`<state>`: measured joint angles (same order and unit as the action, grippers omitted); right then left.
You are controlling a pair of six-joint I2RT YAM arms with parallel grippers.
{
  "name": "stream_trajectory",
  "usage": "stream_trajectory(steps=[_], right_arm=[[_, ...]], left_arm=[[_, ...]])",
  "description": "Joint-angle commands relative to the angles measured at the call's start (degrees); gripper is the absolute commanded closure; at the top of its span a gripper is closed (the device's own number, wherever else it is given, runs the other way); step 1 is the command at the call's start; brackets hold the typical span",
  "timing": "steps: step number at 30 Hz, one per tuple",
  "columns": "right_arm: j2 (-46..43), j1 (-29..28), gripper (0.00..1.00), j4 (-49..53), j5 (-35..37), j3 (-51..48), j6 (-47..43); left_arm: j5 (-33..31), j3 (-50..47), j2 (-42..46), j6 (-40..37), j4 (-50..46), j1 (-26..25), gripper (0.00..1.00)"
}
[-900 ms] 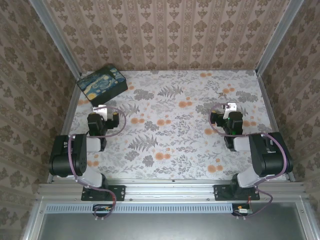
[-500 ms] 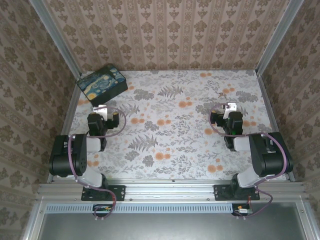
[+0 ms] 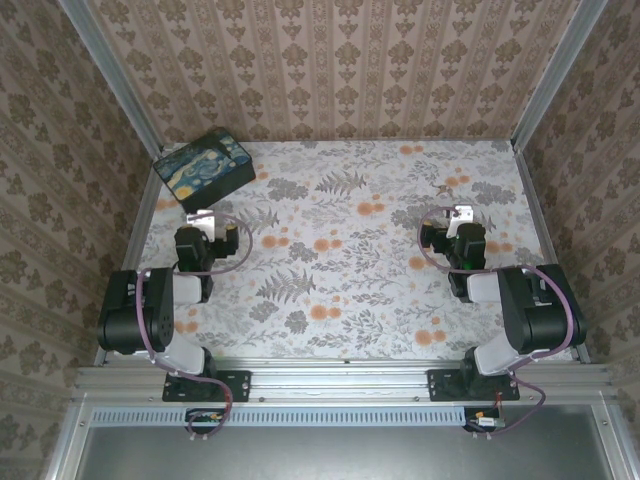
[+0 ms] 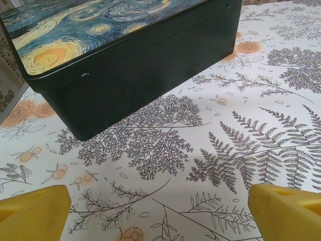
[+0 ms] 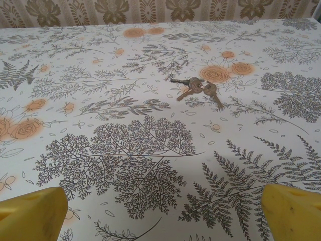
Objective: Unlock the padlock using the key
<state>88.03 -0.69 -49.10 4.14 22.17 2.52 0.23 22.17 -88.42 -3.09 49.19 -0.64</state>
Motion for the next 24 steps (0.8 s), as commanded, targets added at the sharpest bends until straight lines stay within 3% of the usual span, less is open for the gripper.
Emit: stream_trajectory(steps=[1,6,9,11,14,18,24], right_arm=[[-0.4,-0.37,0.0,0.11,0.78,1.12,-0.32],[-0.36,-0.37,0.0,0.32,0.72,1.24,-0.33],[-1.24,0.66,0.0,2.74,-3.47,2.35,-0.51],[-4.37,0.69,0.0,9.79,-1.6,4.97,0.06],[-6.36,2.28,0.0,28.28,4.23,15.12,4.45],[0.94,6.21,0.06,47.73,-0.42,31.01,8.09],[12.14,7.52,0.12,61.18,-5.53,48.65,7.5]], left_arm=[[0.07,0.98,0.06,-0.33,0.38,-0.15,0.0],[0.48,1.34,0.07,0.02,-0.15,0.17,0.0],[3.49,1.69,1.29,0.42,-1.15,1.34,0.0],[0.2,5.7,6.01,1.85,-12.71,1.37,0.0],[-5.79,13.82,10.44,3.34,-28.96,1.24,0.0],[-9.8,25.95,11.02,6.34,-48.86,1.26,0.0],[-11.04,33.96,13.26,15.45,-65.57,-0.89,0.0]])
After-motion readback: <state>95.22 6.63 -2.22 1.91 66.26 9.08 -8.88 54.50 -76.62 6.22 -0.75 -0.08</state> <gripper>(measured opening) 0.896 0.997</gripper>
